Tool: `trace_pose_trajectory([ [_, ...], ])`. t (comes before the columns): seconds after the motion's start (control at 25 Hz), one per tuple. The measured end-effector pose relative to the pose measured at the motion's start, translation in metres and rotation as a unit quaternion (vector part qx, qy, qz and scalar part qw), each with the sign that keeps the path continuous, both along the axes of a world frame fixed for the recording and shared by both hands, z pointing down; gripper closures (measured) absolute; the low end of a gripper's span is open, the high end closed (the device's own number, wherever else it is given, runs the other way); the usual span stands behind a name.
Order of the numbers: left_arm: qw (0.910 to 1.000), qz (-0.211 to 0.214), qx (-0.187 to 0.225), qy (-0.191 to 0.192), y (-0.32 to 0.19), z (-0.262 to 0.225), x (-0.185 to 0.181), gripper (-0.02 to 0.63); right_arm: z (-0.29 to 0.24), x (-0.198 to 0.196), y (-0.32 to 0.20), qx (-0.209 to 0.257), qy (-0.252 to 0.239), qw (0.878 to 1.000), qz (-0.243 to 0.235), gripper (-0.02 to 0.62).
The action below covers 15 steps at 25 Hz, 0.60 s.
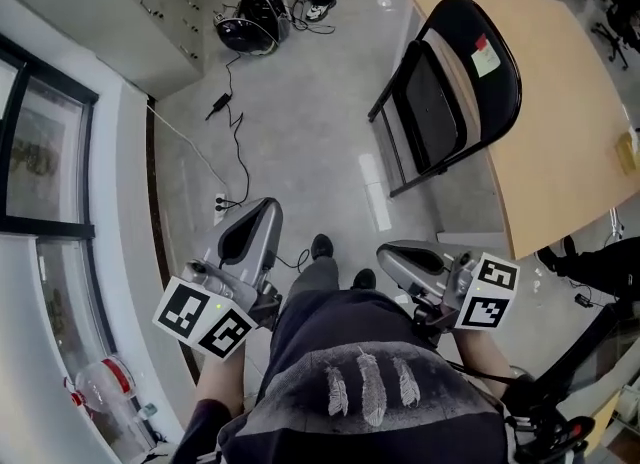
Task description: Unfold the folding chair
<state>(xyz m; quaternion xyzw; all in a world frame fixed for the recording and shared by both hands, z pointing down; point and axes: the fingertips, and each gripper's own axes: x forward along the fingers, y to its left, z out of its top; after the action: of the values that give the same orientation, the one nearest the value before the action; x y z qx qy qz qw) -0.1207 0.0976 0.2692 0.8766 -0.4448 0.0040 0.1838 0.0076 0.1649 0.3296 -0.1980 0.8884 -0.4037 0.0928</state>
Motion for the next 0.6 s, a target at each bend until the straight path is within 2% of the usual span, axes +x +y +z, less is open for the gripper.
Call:
trace_pose_trajectory([
  [0.24, 0.9986, 0.040, 0.005, 0.036, -0.049, 0.005, 0.001, 0.605, 0.002, -0.005, -0.043, -0.008, 0.042, 0.998, 0.045, 0.594],
  [0.6, 0.9947, 0.083, 0.001, 0.060, -0.117, 0.011, -0.053, 0.604, 0.003, -0.072, -0.099, -0.020, 0.098, 0.994, 0.049, 0.594],
])
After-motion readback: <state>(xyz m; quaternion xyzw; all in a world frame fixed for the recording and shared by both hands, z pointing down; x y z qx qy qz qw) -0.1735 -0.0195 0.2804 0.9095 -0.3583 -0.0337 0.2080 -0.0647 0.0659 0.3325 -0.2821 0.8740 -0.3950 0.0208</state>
